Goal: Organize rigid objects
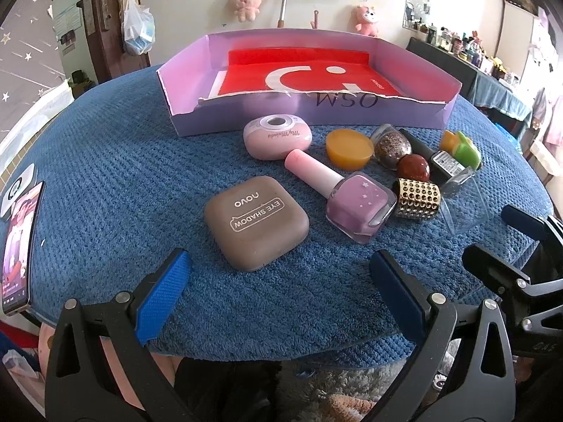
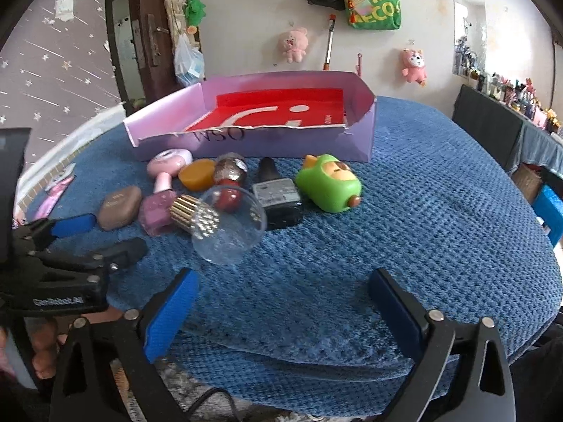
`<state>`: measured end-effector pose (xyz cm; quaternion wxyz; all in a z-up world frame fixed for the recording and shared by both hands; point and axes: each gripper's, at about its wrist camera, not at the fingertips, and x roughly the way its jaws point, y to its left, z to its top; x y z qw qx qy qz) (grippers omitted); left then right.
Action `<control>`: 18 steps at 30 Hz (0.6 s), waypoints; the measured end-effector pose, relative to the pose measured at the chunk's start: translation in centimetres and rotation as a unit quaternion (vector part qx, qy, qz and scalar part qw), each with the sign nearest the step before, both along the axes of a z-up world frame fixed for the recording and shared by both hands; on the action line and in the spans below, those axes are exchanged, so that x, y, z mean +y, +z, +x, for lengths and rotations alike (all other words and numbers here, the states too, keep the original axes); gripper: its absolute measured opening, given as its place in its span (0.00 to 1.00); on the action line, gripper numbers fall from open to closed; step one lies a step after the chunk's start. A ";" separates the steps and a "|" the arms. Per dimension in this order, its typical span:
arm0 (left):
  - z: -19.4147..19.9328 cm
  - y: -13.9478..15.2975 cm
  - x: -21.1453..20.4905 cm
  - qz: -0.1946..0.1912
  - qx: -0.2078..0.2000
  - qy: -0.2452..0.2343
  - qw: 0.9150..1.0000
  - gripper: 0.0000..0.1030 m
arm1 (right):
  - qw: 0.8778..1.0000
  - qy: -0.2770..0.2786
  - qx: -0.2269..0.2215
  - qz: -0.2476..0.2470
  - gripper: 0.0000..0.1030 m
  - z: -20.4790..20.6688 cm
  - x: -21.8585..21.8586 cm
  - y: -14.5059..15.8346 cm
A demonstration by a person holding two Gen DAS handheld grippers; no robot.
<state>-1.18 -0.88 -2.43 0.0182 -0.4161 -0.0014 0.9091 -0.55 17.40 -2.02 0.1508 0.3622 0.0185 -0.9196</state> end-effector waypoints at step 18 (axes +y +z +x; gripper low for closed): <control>-0.9 0.4 0.7 0.030 0.002 -0.019 0.999 0.90 | 0.997 0.036 -0.012 -0.060 0.77 -1.7 -1.0 1.2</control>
